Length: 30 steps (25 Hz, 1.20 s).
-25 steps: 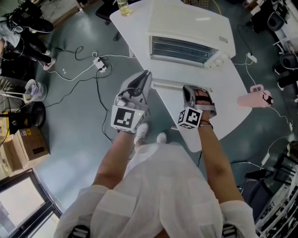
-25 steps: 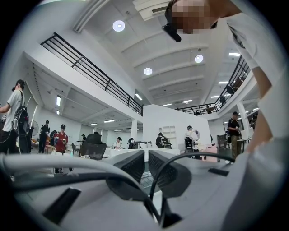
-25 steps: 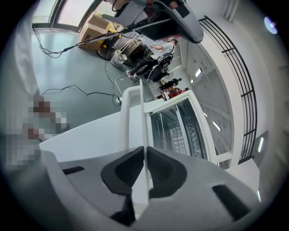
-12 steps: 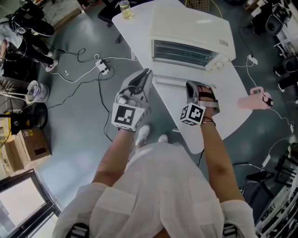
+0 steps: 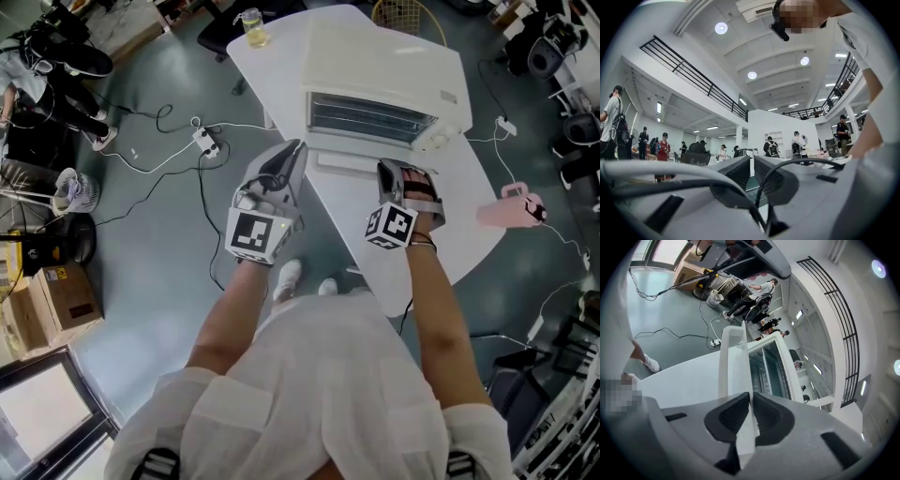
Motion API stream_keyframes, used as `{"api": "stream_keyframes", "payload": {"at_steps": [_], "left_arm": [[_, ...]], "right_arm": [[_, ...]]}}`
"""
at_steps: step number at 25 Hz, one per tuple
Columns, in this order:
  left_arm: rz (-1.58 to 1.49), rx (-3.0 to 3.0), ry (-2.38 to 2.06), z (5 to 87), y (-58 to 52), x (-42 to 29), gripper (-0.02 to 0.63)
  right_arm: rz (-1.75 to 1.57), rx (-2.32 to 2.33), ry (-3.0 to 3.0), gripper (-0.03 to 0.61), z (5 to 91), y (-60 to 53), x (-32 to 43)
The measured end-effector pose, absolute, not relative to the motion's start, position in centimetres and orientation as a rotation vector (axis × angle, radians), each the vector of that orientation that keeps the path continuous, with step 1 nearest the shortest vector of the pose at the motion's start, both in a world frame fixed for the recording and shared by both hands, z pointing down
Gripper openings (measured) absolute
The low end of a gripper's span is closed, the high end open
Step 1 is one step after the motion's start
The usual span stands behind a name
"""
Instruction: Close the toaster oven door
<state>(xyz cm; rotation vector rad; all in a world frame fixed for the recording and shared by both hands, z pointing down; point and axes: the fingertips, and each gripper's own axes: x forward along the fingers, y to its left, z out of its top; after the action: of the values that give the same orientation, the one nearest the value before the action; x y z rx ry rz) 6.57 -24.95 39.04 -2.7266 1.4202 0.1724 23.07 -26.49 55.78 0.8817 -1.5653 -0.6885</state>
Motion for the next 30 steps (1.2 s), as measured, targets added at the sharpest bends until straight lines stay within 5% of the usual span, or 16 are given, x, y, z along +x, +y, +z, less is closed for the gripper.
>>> {"api": "stream_keyframes", "payload": {"at_steps": [30], "left_arm": [[0.184,-2.728,1.418,39.7,-29.6,4.6,0.025]], "right_arm": [[-0.687,0.868,-1.502,0.04,52.1,-33.2,23.7]]}}
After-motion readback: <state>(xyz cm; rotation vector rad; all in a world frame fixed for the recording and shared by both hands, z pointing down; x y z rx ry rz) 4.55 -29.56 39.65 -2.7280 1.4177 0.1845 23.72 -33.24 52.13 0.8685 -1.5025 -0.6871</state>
